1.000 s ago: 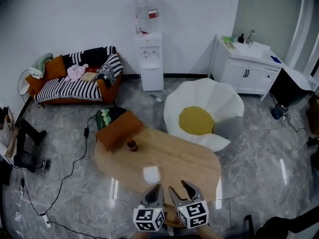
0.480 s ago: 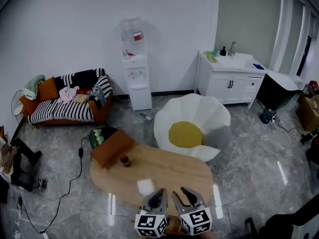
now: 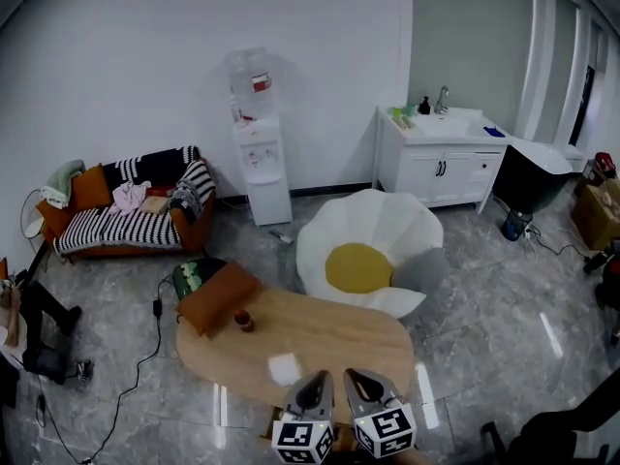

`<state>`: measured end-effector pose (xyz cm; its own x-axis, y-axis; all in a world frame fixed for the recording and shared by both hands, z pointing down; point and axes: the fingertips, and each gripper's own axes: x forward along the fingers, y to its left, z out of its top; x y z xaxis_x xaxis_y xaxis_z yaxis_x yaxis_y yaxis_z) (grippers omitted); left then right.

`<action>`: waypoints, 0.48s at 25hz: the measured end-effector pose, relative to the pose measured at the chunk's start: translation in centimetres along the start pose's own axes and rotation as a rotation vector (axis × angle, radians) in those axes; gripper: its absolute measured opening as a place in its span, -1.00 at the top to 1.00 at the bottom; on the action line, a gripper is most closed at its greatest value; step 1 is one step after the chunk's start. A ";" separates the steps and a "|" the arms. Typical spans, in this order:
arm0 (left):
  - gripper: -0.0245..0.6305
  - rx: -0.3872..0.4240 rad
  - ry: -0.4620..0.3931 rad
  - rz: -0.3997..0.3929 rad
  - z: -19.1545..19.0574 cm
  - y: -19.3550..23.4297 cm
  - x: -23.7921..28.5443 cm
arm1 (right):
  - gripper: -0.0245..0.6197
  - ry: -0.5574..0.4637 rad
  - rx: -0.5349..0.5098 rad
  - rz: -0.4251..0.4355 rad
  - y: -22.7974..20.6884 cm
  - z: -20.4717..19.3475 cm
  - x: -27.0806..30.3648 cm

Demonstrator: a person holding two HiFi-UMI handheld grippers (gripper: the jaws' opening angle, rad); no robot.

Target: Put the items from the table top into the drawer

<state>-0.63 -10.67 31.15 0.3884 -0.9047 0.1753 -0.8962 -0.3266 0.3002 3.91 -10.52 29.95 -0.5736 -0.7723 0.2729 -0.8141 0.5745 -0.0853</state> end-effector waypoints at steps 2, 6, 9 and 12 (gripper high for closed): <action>0.86 0.003 -0.004 -0.001 0.0 0.1 0.2 | 0.91 0.005 0.009 0.003 0.1 -0.3 0.3; 0.86 0.006 -0.006 0.000 0.4 0.3 0.5 | 0.91 0.013 0.028 -0.002 -0.2 -0.3 0.6; 0.86 0.004 0.003 0.005 0.3 0.6 0.8 | 0.91 0.018 0.044 -0.002 -0.5 -0.4 0.9; 0.86 0.001 0.014 0.008 -0.2 1.1 1.1 | 0.91 0.028 0.035 -0.002 -0.5 -0.9 1.4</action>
<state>-1.17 -11.98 31.84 0.3840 -0.9034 0.1907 -0.8995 -0.3195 0.2979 3.63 -11.66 31.26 -0.5697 -0.7652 0.2999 -0.8181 0.5628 -0.1180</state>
